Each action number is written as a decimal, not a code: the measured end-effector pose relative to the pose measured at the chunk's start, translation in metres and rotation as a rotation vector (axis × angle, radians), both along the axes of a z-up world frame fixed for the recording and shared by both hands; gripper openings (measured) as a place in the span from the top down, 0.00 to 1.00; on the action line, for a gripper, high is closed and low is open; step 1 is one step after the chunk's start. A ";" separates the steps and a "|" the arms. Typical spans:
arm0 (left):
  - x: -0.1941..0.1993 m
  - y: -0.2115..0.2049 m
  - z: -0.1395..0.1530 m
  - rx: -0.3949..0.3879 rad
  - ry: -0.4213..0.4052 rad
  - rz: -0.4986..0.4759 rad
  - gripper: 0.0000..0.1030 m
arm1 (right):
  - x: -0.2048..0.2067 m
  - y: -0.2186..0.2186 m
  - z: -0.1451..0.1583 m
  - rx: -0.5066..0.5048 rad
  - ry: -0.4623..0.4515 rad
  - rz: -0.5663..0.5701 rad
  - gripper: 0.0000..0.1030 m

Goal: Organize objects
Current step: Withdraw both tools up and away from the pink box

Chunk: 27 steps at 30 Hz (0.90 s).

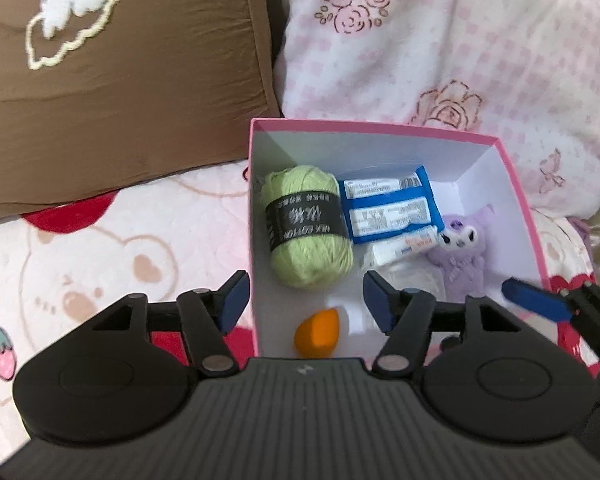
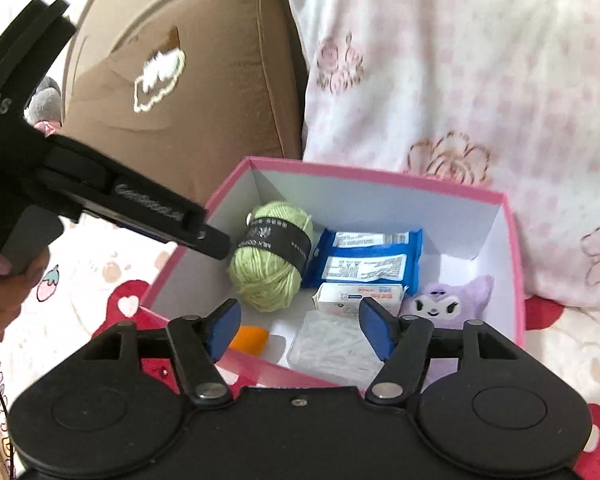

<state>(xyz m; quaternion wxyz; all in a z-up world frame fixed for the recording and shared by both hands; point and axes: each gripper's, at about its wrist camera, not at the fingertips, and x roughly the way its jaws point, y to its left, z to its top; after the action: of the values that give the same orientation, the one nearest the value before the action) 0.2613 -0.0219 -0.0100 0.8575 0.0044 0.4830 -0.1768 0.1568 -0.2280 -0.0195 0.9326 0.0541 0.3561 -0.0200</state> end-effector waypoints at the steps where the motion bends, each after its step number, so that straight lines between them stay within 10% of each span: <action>1: -0.005 0.002 0.003 0.001 0.002 -0.009 0.38 | -0.005 0.001 0.004 0.001 -0.008 -0.002 0.31; 27: -0.090 0.032 0.072 -0.030 -0.014 -0.157 0.18 | -0.104 0.017 0.075 -0.052 -0.020 -0.043 0.25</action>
<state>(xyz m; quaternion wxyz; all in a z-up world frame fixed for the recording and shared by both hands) 0.1711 0.0105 0.0618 0.8442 0.0307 0.4727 -0.2508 0.0528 -0.2109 0.0555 0.9366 0.0376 0.3451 -0.0489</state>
